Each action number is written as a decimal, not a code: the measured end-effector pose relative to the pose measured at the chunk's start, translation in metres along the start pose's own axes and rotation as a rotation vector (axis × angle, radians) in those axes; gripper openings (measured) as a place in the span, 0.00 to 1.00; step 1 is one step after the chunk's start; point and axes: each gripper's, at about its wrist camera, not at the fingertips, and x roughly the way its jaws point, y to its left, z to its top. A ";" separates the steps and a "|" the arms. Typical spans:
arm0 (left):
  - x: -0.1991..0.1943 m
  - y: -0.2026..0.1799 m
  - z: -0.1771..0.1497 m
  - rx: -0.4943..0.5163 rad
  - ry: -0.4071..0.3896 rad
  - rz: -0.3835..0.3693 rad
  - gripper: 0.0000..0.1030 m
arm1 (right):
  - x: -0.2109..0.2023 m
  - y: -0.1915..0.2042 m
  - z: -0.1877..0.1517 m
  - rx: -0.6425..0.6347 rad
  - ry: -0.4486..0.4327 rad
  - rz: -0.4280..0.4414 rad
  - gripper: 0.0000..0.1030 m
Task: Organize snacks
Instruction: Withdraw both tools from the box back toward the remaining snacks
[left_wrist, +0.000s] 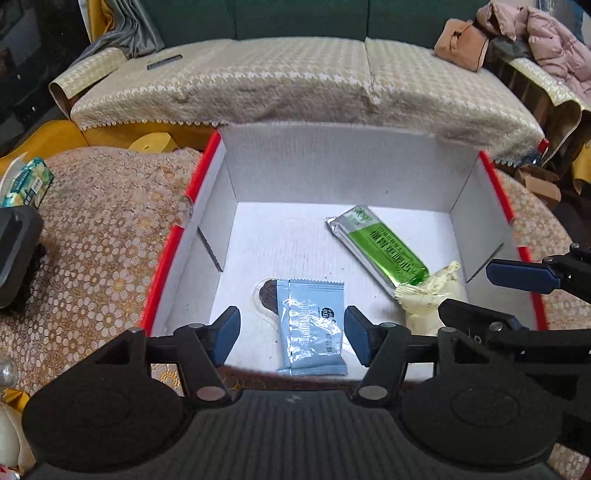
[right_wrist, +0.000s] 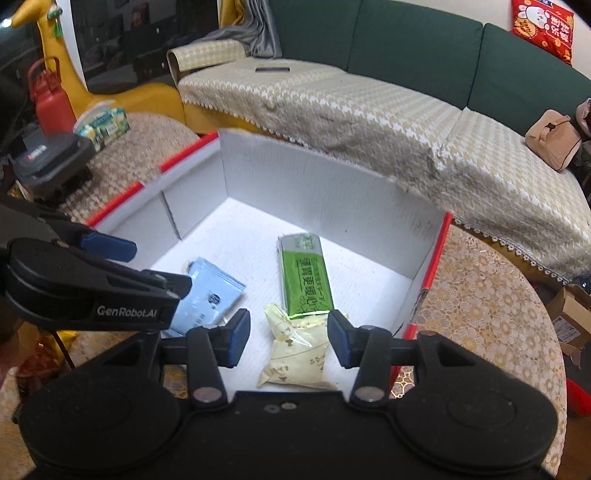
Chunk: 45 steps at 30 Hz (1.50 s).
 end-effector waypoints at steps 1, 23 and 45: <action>-0.006 0.000 -0.001 -0.002 -0.008 -0.002 0.61 | -0.005 0.000 0.000 0.004 -0.007 0.000 0.44; -0.145 0.025 -0.071 -0.035 -0.174 -0.049 0.73 | -0.111 0.037 -0.034 0.028 -0.126 0.076 0.54; -0.143 0.085 -0.200 -0.118 -0.109 -0.017 0.82 | -0.112 0.095 -0.102 -0.115 -0.090 0.178 1.00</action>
